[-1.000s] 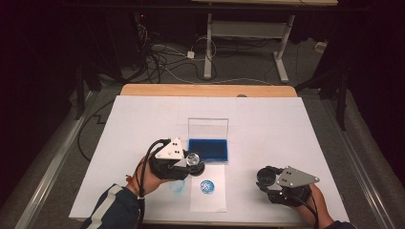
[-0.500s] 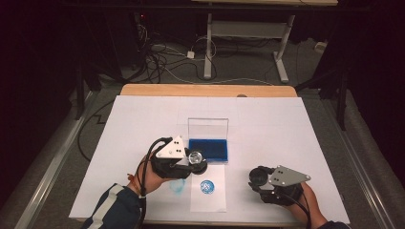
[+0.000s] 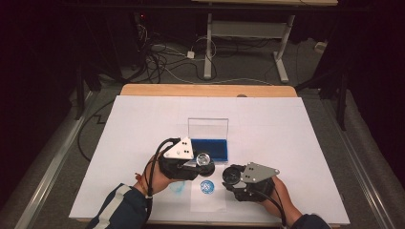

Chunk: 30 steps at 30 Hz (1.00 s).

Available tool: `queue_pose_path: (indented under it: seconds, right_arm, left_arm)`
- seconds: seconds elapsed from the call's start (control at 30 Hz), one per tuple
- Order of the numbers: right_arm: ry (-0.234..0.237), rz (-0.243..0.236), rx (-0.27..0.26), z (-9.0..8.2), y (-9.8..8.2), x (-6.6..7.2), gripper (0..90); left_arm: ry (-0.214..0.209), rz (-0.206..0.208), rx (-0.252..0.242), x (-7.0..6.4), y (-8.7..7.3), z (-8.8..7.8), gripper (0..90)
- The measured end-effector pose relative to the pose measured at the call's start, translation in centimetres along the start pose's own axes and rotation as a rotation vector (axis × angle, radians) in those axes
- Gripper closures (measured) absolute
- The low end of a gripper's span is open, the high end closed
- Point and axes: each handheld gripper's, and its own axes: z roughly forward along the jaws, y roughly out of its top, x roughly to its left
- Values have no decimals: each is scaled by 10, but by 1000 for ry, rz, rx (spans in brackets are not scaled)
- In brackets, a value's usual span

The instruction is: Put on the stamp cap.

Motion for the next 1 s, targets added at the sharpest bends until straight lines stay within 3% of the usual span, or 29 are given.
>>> queue_pose_path:
  seconds: [0.33,1.0]
  right_arm:
    - [33,14,-20,16,11,8,382]
    - [50,51,-48,19,12,9,382]
  left_arm:
    - [-26,15,-7,-4,7,11,539]
    - [-55,16,-12,-9,12,30,539]
